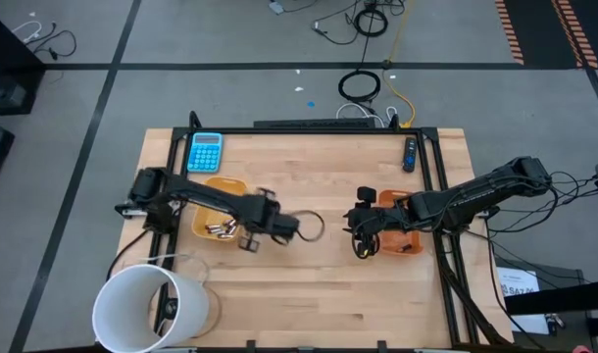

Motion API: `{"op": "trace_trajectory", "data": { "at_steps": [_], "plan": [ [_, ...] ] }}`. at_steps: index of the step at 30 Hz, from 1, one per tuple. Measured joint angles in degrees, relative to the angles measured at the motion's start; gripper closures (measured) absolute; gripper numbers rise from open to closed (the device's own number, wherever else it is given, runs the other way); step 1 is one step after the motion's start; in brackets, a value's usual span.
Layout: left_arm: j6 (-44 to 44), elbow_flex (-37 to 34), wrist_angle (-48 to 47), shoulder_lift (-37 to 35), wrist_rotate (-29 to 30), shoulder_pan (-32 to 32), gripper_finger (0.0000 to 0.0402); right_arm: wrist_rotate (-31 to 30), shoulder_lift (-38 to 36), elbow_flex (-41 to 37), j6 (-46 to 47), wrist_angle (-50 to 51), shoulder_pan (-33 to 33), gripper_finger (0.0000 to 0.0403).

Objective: Sort batteries
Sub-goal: Put the silver battery into the yellow bin

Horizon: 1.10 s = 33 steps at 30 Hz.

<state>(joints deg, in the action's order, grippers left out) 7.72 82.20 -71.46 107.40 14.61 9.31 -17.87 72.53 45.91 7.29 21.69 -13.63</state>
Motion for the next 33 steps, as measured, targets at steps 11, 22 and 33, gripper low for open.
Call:
{"op": "trace_trajectory", "data": {
  "at_steps": [11,22,33],
  "plan": [
    [-16.2,-18.1,-4.6,-15.9,5.5,-7.5,0.0307,0.2,0.0,0.0,0.5,0.4,0.0,0.0243],
    [-14.7,-21.9,1.0,-18.2,10.5,-7.9,0.0196,0.2,0.0,0.0,0.5,0.3,0.0,0.0243],
    [-2.3,-21.3,20.9,-17.6,-0.2,-6.5,0.0171,0.2,0.0,0.0,1.0,-0.2,0.0,0.0243]
  ]
}}
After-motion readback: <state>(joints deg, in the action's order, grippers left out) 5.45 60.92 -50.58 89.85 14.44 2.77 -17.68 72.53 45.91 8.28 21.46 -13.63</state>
